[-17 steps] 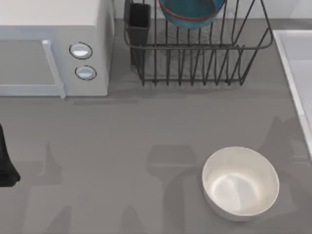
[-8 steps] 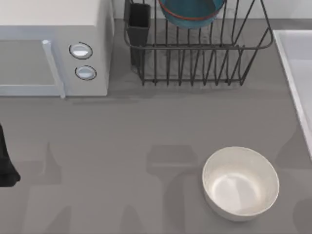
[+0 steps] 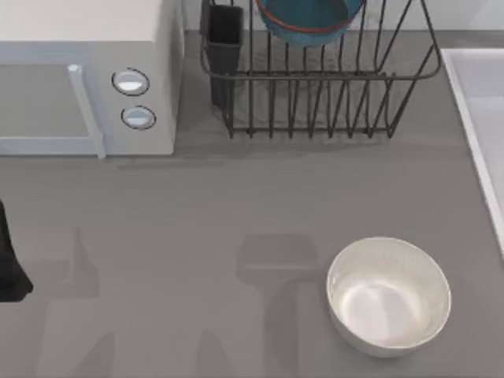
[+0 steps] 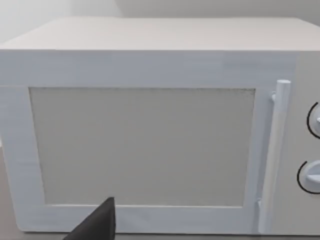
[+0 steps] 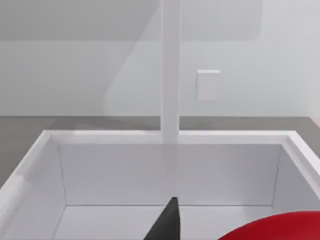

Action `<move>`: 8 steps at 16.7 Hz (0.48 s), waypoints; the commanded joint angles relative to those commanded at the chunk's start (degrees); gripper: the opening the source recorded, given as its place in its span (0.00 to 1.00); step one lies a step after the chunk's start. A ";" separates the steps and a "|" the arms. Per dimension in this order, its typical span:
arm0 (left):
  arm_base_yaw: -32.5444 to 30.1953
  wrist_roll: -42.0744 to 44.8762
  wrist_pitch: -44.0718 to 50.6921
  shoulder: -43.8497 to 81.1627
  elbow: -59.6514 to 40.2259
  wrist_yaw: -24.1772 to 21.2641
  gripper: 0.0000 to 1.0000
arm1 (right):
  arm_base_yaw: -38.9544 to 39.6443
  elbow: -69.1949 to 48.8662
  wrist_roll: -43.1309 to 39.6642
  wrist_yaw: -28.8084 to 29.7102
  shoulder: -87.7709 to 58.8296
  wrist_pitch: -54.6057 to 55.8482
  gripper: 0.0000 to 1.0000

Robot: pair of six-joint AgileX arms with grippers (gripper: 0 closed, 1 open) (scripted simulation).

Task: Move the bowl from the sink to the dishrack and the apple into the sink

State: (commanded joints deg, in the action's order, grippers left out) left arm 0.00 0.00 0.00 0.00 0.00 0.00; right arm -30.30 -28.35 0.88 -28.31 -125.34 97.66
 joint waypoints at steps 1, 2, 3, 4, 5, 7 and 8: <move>0.00 0.00 0.00 0.00 0.00 0.00 1.00 | 0.04 0.21 -0.03 0.06 -1.10 1.14 0.00; 0.00 0.00 0.00 0.00 0.00 0.00 1.00 | 0.05 0.31 -0.05 0.09 -1.62 1.67 0.00; 0.00 0.00 0.00 0.00 0.00 0.00 1.00 | 0.05 0.32 -0.05 0.09 -1.65 1.70 0.00; 0.00 0.00 0.00 0.00 0.00 0.00 1.00 | 0.05 0.32 -0.05 0.09 -1.65 1.70 0.00; 0.00 0.00 0.00 0.00 0.00 0.00 1.00 | 0.05 0.32 -0.05 0.09 -1.65 1.70 0.00; 0.00 0.00 0.00 0.00 0.00 0.00 1.00 | 0.05 0.32 -0.05 0.09 -1.65 1.70 0.08; 0.00 0.00 0.00 0.00 0.00 0.00 1.00 | 0.05 0.32 -0.05 0.09 -1.65 1.70 0.15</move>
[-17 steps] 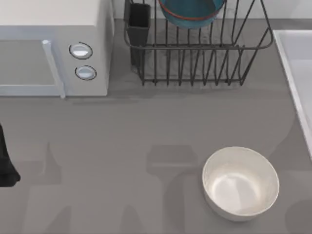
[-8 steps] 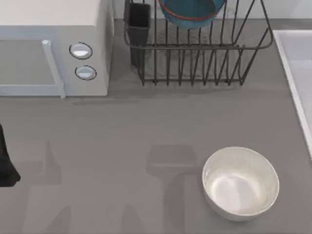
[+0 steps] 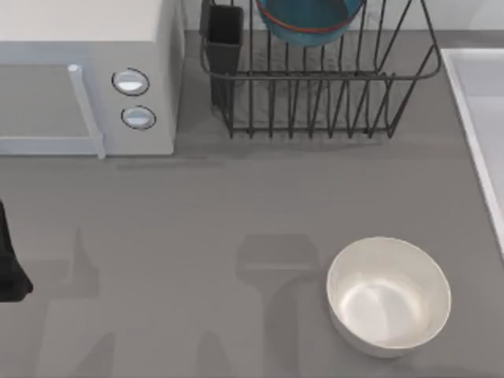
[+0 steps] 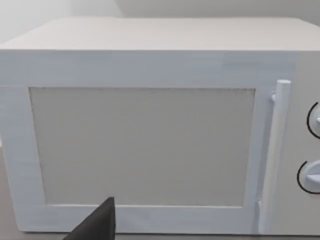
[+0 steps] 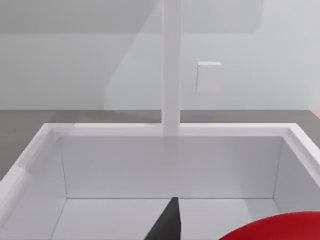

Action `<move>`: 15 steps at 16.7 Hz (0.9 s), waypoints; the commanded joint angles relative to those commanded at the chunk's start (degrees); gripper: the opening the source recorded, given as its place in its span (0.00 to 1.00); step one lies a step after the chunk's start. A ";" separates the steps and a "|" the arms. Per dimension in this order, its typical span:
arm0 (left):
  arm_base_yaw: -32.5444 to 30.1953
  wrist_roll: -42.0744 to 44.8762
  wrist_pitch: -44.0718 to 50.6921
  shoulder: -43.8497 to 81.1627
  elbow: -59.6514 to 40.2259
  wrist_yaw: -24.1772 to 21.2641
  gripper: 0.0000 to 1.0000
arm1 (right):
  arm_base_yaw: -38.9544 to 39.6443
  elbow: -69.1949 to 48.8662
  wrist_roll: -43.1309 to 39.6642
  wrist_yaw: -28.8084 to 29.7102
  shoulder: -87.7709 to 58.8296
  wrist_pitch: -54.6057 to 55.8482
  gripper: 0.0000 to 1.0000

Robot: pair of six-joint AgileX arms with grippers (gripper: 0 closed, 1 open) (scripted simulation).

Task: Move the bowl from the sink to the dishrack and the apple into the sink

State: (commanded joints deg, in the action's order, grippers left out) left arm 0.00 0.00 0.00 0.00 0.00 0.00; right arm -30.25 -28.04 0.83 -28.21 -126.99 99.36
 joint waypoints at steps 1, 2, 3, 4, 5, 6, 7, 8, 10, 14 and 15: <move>0.00 0.00 0.00 0.00 0.00 0.00 1.00 | 0.00 0.00 0.00 0.00 0.00 0.00 0.23; 0.00 0.00 0.00 0.00 0.00 0.00 1.00 | 0.00 0.00 0.00 0.00 0.00 0.00 0.30; 0.00 0.00 0.00 0.00 0.00 0.00 1.00 | 0.00 0.00 0.00 0.00 0.00 0.00 0.38; 0.00 0.00 0.00 0.00 0.00 0.00 1.00 | 0.00 0.00 0.00 0.00 0.00 0.00 0.45; 0.00 0.00 0.00 0.00 0.00 0.00 1.00 | 0.00 0.00 0.00 0.00 0.00 0.00 0.53; 0.00 0.00 0.00 0.00 0.00 0.00 1.00 | 0.00 0.00 0.00 0.00 0.00 0.00 0.60; 0.00 0.00 0.00 0.00 0.00 0.00 1.00 | 0.00 0.00 0.00 0.00 0.00 0.00 0.68; 0.00 0.00 0.00 0.00 0.00 0.00 1.00 | 0.00 0.00 0.00 0.00 0.00 0.00 0.75; 0.00 0.00 0.00 0.00 0.00 0.00 1.00 | 0.00 0.00 0.00 0.00 0.00 0.00 0.90; 0.00 0.00 0.00 0.00 0.00 0.00 1.00 | 0.00 0.00 0.00 0.00 0.00 0.00 1.00; 0.00 0.00 0.00 0.00 0.00 0.00 1.00 | 0.00 0.00 0.00 0.00 0.00 0.00 1.00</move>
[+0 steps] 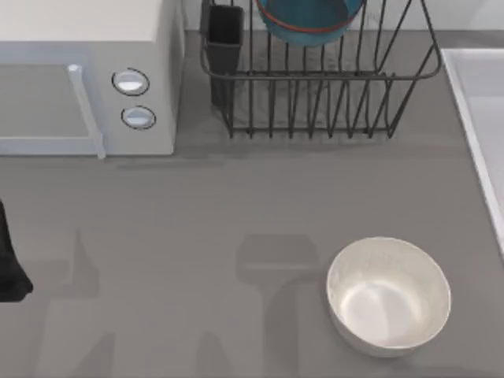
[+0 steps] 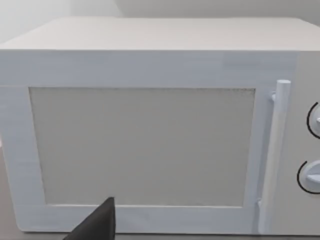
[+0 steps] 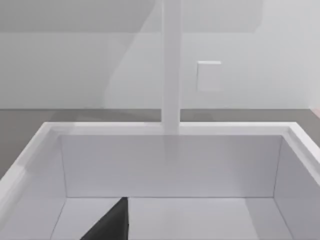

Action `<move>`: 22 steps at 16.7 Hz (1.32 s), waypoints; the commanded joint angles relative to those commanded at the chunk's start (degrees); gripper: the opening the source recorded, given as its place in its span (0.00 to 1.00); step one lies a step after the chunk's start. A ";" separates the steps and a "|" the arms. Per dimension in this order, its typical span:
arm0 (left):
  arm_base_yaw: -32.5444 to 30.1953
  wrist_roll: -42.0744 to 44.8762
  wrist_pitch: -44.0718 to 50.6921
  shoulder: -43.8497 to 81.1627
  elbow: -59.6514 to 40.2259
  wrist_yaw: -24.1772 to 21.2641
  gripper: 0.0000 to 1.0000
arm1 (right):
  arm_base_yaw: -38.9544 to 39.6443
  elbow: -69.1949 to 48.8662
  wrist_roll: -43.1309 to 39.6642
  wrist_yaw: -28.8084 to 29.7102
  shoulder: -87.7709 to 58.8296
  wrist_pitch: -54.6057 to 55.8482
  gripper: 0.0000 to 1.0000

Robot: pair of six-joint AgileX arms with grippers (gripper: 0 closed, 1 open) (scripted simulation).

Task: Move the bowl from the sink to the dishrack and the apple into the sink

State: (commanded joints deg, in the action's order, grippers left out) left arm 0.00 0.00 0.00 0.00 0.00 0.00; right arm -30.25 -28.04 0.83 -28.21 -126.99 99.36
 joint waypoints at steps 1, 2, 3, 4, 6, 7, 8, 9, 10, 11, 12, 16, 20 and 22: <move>0.00 0.00 0.00 0.00 0.00 0.00 1.00 | 0.00 0.00 0.00 0.00 0.00 0.00 1.00; 0.00 0.00 0.00 0.00 0.00 0.00 1.00 | 0.00 0.00 0.00 0.00 0.00 0.00 1.00; 0.00 0.00 0.00 0.00 0.00 0.00 1.00 | 0.00 0.00 0.00 0.00 0.00 0.00 1.00; 0.00 0.00 0.00 0.00 0.00 0.00 1.00 | 0.00 0.00 0.00 0.00 0.00 0.00 1.00; 0.00 0.00 0.00 0.00 0.00 0.00 1.00 | 0.00 -0.04 0.00 0.00 0.02 -0.01 1.00; 0.00 0.00 0.00 0.00 0.00 0.00 1.00 | 0.11 0.04 -0.02 0.18 0.54 -0.52 1.00; 0.00 0.00 0.00 0.00 0.00 0.00 1.00 | 0.37 0.21 -0.06 0.52 1.61 -1.52 1.00; 0.00 0.00 0.00 0.00 0.00 0.00 1.00 | 0.78 0.49 -0.12 1.01 3.23 -2.96 1.00; 0.00 0.00 0.00 0.00 0.00 0.00 1.00 | 1.35 0.90 -0.19 1.62 5.39 -4.77 1.00; 0.00 0.00 0.00 0.00 0.00 0.00 1.00 | 2.07 1.43 -0.26 2.34 8.07 -6.96 1.00; 0.00 0.00 0.00 0.00 0.00 0.00 1.00 | 2.92 2.11 -0.32 3.15 11.31 -9.54 1.00; 0.00 0.00 0.00 0.00 0.00 0.00 1.00 | 7.40 6.34 -0.40 7.12 29.74 -23.78 1.00; 0.00 0.00 0.00 0.00 0.00 0.00 1.00 | 12.85 12.55 -0.12 12.03 55.11 -43.03 1.00; 0.00 0.00 0.00 0.00 0.00 0.00 1.00 | 15.74 15.94 0.06 14.73 69.08 -53.62 1.00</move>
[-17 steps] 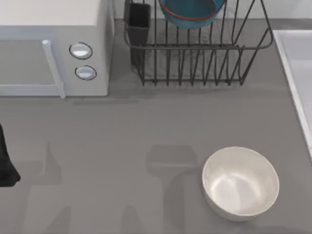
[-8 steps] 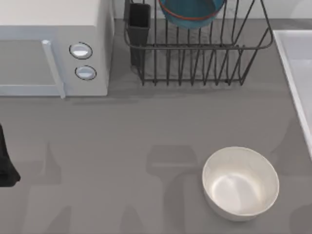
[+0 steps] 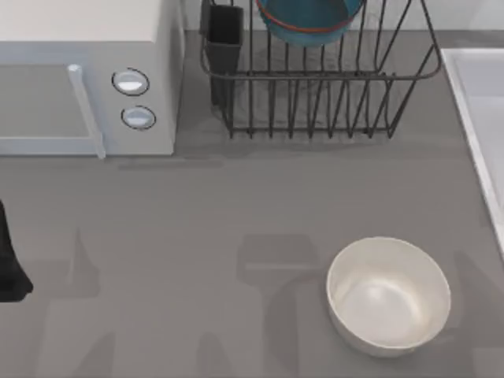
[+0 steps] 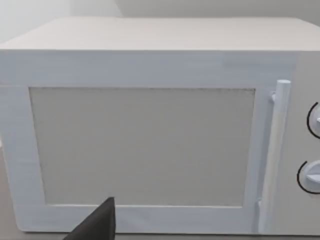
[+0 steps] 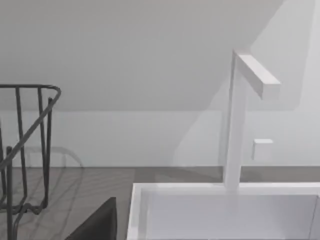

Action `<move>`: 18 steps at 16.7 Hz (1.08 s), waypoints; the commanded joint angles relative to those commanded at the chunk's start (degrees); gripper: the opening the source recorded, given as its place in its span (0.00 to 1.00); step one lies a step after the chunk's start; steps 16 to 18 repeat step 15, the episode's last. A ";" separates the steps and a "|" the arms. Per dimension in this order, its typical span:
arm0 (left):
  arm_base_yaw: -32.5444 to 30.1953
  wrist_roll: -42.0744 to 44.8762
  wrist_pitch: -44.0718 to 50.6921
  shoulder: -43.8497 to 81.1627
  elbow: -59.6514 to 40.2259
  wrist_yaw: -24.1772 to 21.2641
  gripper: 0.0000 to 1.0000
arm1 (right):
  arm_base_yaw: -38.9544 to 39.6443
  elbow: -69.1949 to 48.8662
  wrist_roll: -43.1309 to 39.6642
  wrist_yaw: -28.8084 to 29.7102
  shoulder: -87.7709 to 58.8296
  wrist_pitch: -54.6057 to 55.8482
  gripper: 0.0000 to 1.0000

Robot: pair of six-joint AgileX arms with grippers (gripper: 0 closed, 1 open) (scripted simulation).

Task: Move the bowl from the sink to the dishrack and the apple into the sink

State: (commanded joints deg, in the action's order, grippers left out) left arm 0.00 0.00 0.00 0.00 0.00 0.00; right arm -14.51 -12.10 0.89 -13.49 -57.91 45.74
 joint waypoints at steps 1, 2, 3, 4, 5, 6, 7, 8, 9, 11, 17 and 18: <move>0.00 0.00 0.00 0.00 0.00 0.00 1.00 | 1.46 1.64 0.06 1.37 7.00 -5.29 1.00; 0.00 0.00 0.00 0.00 0.00 0.00 1.00 | 2.93 3.22 0.10 2.75 13.86 -10.45 1.00; 0.00 0.00 0.00 0.00 0.00 0.00 1.00 | 4.40 4.70 0.11 4.11 20.48 -15.40 1.00; 0.00 0.00 0.00 0.00 0.00 0.00 1.00 | 5.83 6.05 0.08 5.45 26.74 -20.10 1.00; 0.00 0.00 0.00 0.00 0.00 0.00 1.00 | 7.21 7.26 0.02 6.74 32.51 -24.54 1.00; 0.00 0.00 0.00 0.00 0.00 0.00 1.00 | 8.53 8.34 -0.07 7.96 37.71 -28.67 1.00; 0.00 0.00 0.00 0.00 0.00 0.00 1.00 | 9.76 9.27 -0.18 9.11 42.33 -32.45 1.00; 0.00 0.00 0.00 0.00 0.00 0.00 1.00 | 10.90 10.06 -0.31 10.16 46.36 -35.81 1.00; 0.00 0.00 0.00 0.00 0.00 0.00 1.00 | 11.91 10.71 -0.44 11.10 49.80 -38.72 1.00; 0.00 0.00 0.00 0.00 0.00 0.00 1.00 | 13.49 11.61 -0.70 12.56 54.86 -43.07 1.00; 0.00 0.00 0.00 0.00 0.00 0.00 1.00 | 14.51 12.10 -0.89 13.49 57.91 -45.74 1.00; 0.00 0.00 0.00 0.00 0.00 0.00 1.00 | 14.51 12.10 -0.89 13.49 57.91 -45.74 1.00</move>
